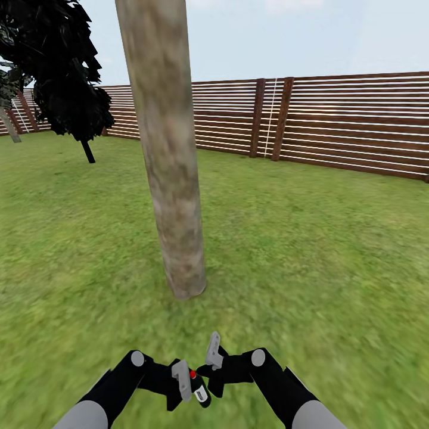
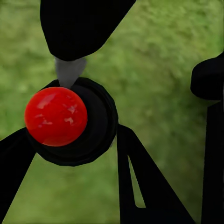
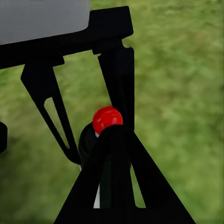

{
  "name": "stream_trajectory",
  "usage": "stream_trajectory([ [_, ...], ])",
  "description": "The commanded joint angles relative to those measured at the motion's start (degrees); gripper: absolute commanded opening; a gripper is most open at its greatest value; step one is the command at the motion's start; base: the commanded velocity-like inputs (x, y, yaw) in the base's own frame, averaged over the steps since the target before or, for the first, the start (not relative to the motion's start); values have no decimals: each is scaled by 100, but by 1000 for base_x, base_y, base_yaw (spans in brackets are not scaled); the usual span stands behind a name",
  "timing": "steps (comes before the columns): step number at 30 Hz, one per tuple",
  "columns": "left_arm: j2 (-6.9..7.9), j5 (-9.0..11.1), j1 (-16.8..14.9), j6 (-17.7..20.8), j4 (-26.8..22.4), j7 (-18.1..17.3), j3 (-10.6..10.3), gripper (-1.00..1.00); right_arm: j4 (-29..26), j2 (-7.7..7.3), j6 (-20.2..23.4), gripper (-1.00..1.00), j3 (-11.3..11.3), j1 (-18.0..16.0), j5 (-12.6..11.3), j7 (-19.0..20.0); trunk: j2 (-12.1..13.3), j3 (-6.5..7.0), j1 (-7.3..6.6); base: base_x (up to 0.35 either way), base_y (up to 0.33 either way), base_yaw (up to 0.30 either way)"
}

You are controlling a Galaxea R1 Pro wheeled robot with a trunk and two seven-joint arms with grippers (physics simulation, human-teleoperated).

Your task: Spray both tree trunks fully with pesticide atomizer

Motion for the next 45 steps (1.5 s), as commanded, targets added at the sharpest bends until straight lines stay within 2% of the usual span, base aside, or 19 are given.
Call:
stream_trajectory([
  [1,-3,-51,-3,-59,-6,-7,6,-100,-3,0,-50,-100,-5,-2,61,3,-2,-5,-1,0,0,0],
  [12,-22,-51,-2,-60,-6,-9,8,-100,-3,-8,-50,-100,-5,-2,61,3,-2,-5,-1,0,0,0],
  [18,87,-81,-1,-66,21,-3,22,-100,-3,-8,-50,-100,-5,-2,61,3,-2,-5,-1,0,0,0],
  [19,154,-100,2,-67,20,-2,28,-100,-3,-8,-50,-100,-5,-2,61,3,-2,-5,-1,0,0,0],
  [22,511,-113,23,-68,20,-2,33,-100,-3,-8,-50,-100,-5,-2,61,3,-2,-5,-1,0,0,0],
  [25,740,-126,43,-68,26,1,34,-100,-3,-8,-50,-100,-5,-1,61,3,-2,-5,-1,0,0,0],
  [29,1196,-130,56,-68,36,35,19,-100,-3,-22,-50,-100,-5,0,61,3,-2,-5,-1,0,0,0],
  [30,1317,-130,58,-68,37,37,28,-100,-3,-28,-50,100,-5,1,61,3,-2,-5,-1,0,0,0],
  [32,1495,-130,66,-68,45,45,42,-100,1,-37,-50,100,-5,1,61,3,-2,-5,-1,0,0,0],
  [36,1707,-130,74,-68,75,54,50,-100,14,-51,-51,100,-11,1,61,3,-2,-5,-1,0,0,0],
  [38,1821,-133,71,-64,73,63,55,-100,31,-102,-56,100,-17,5,61,-15,-2,-5,-1,0,0,0],
  [39,1881,-126,68,-51,60,98,62,-100,36,-189,-63,100,-20,3,59,-34,-2,-5,-1,0,0,0],
  [40,1945,-86,58,-10,59,449,298,-100,68,-390,-73,100,-38,10,45,-199,-2,-5,-1,0,0,0],
  [41,1940,-78,59,3,79,804,611,-100,172,-497,-79,100,-73,12,30,-485,-2,-5,-1,0,0,0],
  [42,1930,-68,60,11,96,1219,997,-100,379,-576,-82,100,-176,18,18,-1000,-2,-5,-1,0,0,0],
  [43,1922,-59,60,16,104,1443,1231,-100,537,-605,-83,100,-280,20,11,-1371,-2,-5,-1,0,0,0],
  [44,1896,-47,60,25,113,1700,1526,-100,818,-629,-84,100,-504,22,5,-1953,-2,-5,-1,0,0,0],
  [45,1863,-42,57,35,119,1830,1689,-100,1024,-637,-84,100,-692,23,3,-2347,-2,-5,-1,0,0,0],
])
